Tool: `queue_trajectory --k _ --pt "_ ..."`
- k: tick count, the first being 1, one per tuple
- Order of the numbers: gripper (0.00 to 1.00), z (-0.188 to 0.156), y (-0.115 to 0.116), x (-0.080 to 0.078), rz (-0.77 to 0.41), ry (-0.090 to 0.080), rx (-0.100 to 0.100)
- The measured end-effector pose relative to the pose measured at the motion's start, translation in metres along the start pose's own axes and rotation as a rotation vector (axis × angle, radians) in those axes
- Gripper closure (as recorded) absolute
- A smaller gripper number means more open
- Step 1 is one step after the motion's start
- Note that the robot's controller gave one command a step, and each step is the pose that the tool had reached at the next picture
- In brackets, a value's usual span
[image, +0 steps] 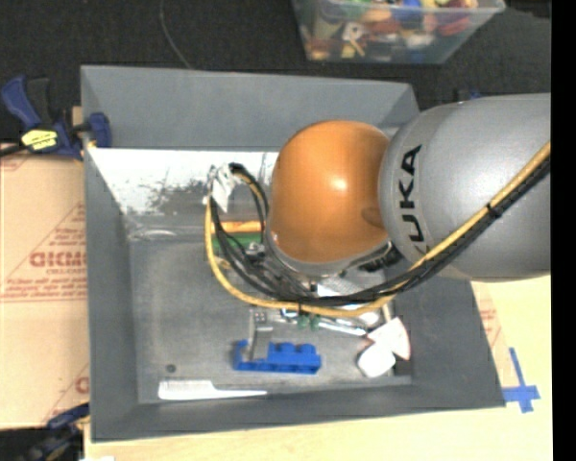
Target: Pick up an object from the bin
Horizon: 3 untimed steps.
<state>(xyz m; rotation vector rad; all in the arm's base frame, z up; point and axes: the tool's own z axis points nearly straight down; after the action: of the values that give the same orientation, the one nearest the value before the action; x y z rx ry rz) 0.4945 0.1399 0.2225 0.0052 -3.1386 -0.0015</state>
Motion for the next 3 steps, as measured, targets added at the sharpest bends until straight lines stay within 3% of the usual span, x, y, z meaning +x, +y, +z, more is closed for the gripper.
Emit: queue_trajectory --k 1,2,3 --pt "0.00 -0.002 -0.001 -0.001 0.004 -0.005 -0.001" --pt "0.00 0.130 -0.062 -0.010 0.148 -0.010 -0.003" --pt "0.00 0.066 -0.094 0.016 -0.109 -0.025 -0.003"
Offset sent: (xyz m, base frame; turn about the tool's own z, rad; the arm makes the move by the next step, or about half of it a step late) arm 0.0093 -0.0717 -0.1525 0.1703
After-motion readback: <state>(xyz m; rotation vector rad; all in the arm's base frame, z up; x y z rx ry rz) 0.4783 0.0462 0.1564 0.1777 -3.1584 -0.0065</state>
